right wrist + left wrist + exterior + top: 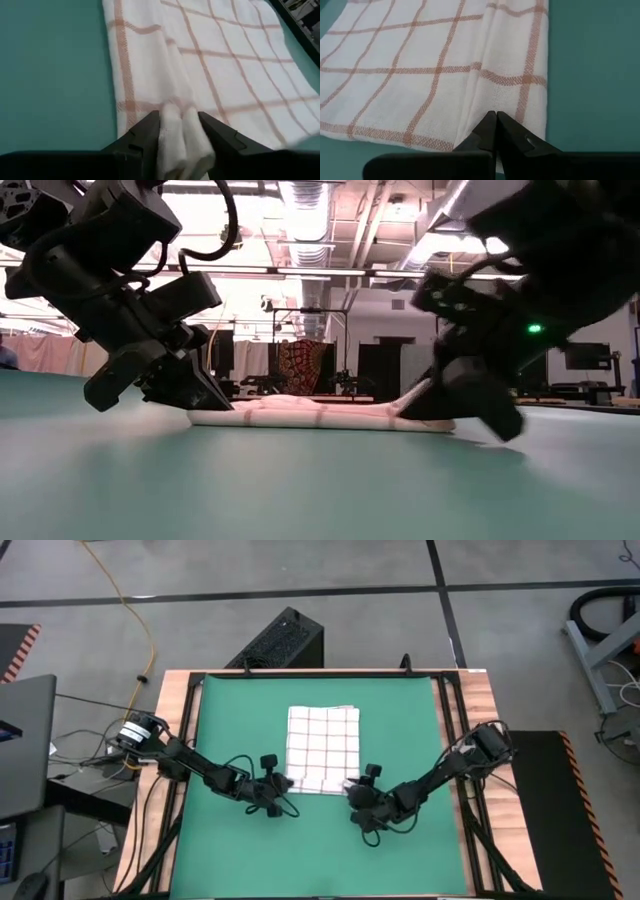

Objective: Roll towel into tight, uniform cylinder
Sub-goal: Fold the white towel

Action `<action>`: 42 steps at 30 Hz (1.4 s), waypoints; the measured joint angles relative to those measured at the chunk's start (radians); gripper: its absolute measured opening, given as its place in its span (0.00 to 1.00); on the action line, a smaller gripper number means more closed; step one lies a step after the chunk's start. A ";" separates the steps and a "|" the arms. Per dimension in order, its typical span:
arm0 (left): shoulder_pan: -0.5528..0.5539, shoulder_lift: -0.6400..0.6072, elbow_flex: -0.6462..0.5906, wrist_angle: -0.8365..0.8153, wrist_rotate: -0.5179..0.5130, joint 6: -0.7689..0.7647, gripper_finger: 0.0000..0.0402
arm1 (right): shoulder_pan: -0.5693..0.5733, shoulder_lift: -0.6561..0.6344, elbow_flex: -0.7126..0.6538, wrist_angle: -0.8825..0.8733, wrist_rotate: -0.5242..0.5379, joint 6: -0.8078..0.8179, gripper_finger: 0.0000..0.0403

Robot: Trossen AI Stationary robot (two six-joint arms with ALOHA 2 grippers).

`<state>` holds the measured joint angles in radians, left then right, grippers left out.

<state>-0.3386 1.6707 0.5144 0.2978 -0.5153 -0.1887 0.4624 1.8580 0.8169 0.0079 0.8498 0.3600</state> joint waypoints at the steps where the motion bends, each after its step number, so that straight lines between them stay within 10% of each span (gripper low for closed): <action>1: 0.000 0.000 0.000 0.002 0.004 -0.001 0.00 | 0.004 -0.017 -0.004 -0.024 0.013 -0.001 0.38; 29: 0.000 0.000 0.000 0.005 0.011 -0.004 0.00 | 0.132 -0.131 -0.002 -0.144 0.305 0.130 0.32; 42: 0.000 0.000 0.000 0.006 0.012 -0.013 0.00 | 0.116 -0.078 -0.001 -0.018 0.353 0.140 0.03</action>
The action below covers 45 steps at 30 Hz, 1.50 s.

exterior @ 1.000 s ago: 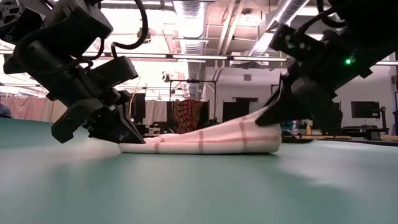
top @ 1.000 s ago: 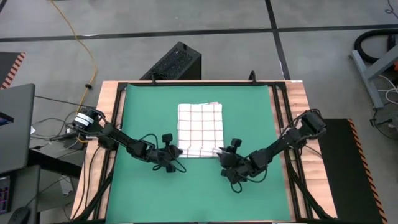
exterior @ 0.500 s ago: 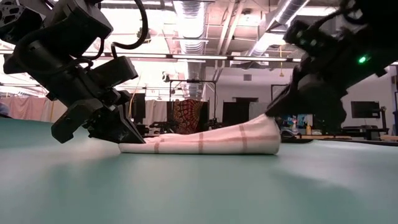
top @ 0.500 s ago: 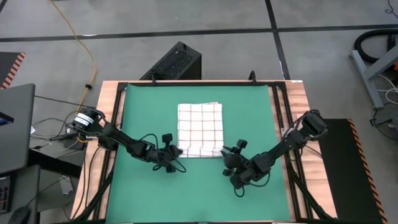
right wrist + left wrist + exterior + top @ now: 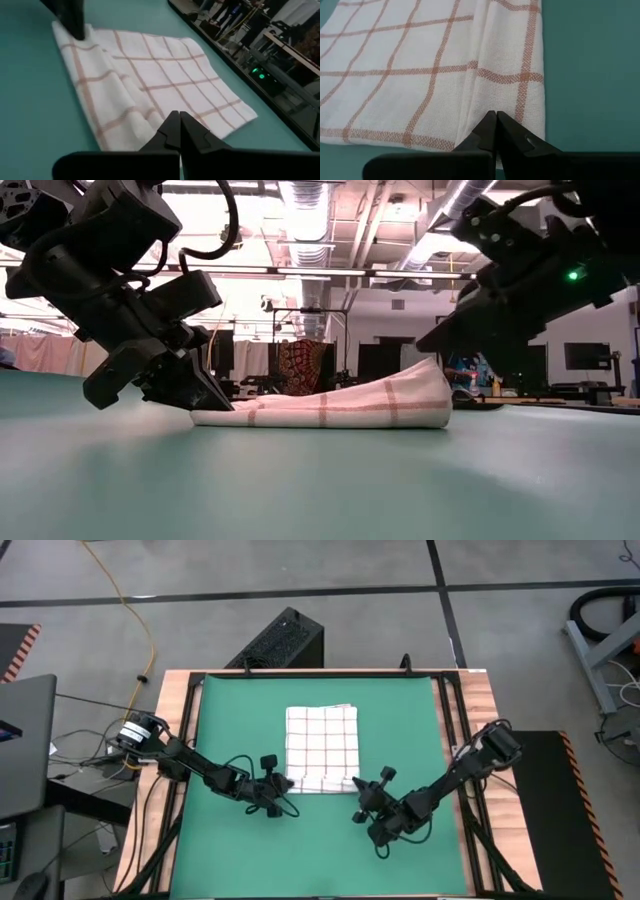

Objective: Roll towel into tight, uniform cylinder
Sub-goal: Fold the white towel

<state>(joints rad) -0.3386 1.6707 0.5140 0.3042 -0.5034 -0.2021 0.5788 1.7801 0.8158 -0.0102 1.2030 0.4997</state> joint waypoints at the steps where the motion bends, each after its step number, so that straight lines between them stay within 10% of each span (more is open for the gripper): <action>1: 0.000 0.000 0.000 0.000 0.000 -0.002 0.00 | -0.003 0.009 0.000 0.039 -0.002 -0.033 0.02; 32: 0.000 0.000 0.000 -0.006 0.006 -0.021 0.00 | -0.082 0.219 0.001 0.057 -0.167 0.186 0.01; 45: 0.000 -0.001 0.000 -0.006 0.013 -0.022 0.00 | -0.090 0.109 -0.006 -0.029 -0.133 0.173 0.12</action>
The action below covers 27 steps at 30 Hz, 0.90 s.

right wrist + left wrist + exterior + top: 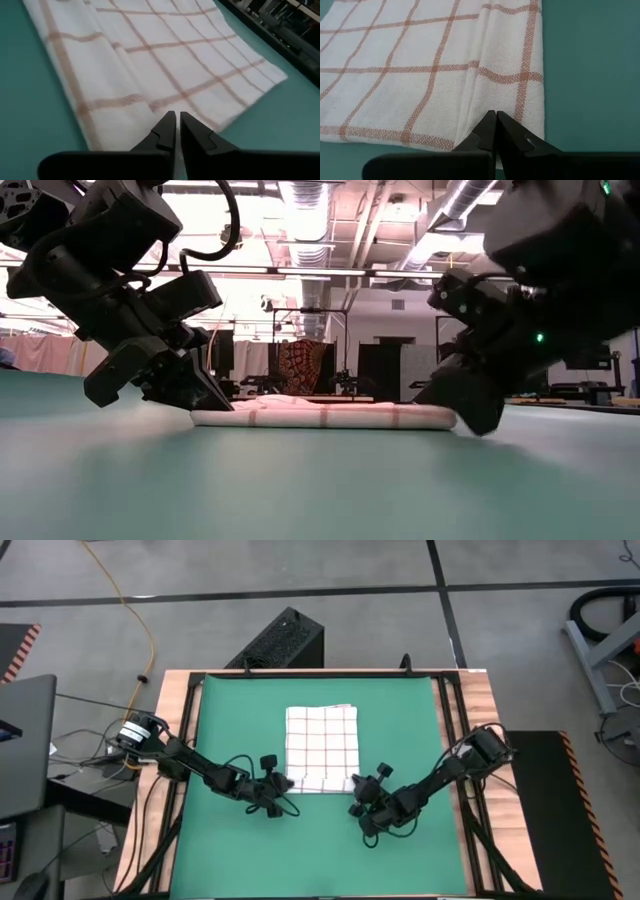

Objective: Roll towel into tight, uniform cylinder
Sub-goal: Fold the white towel

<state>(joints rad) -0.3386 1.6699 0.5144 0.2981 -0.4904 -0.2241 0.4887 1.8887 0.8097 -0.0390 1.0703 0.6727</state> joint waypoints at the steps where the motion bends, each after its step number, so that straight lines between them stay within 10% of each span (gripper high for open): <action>1: 0.000 0.000 0.000 0.000 0.000 0.000 0.00 | 0.001 -0.017 0.000 -0.010 0.007 -0.014 0.12; 10: 0.000 0.000 0.000 0.000 0.001 0.001 0.00 | 0.028 -0.193 0.001 -0.010 0.064 -0.223 0.12; 15: 0.000 0.000 0.000 -0.001 0.001 0.001 0.00 | 0.082 -0.274 0.002 0.024 -0.139 -0.399 0.17; 27: 0.000 0.000 0.000 -0.001 0.002 0.002 0.00 | 0.061 -0.154 0.003 0.042 -0.254 -0.579 0.70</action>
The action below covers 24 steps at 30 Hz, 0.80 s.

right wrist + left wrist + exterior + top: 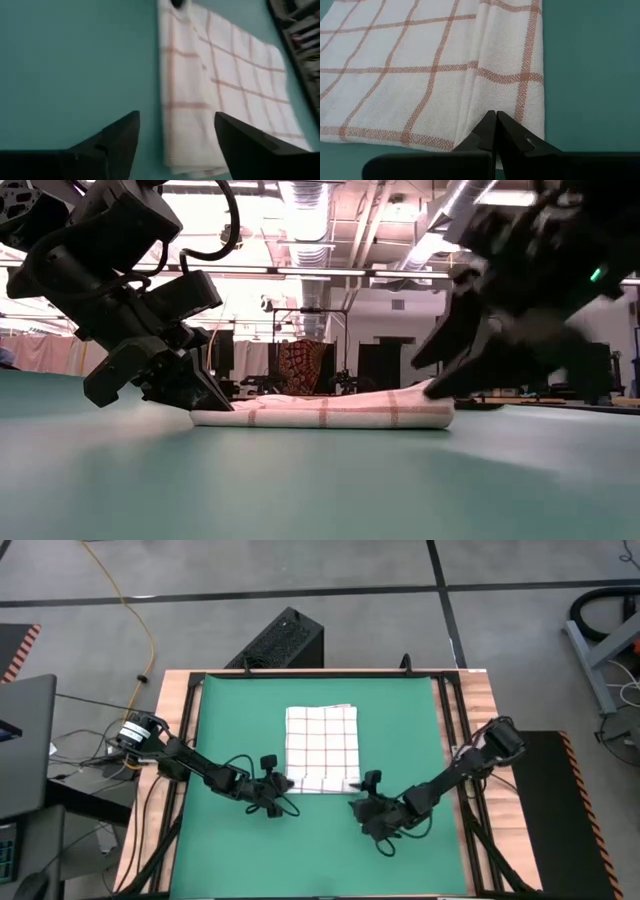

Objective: Roll towel into tight, uniform cylinder
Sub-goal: Fold the white towel

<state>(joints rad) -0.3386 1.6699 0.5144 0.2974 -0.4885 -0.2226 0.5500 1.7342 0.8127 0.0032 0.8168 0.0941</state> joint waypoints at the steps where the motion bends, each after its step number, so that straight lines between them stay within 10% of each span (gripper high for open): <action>1: 0.000 0.000 0.000 0.000 0.000 0.000 0.00 | -0.010 0.015 0.000 0.000 0.019 -0.017 0.71; 15: 0.000 0.000 0.000 -0.003 0.001 0.005 0.00 | -0.131 0.130 0.007 -0.087 -0.055 0.151 0.69; 24: 0.000 0.000 0.000 0.007 0.007 -0.003 0.00 | -0.132 0.131 0.006 -0.121 -0.090 0.204 0.26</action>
<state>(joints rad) -0.3386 1.6703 0.5149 0.3043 -0.4818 -0.2252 0.4175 1.8656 0.8183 -0.1177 0.7271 0.2983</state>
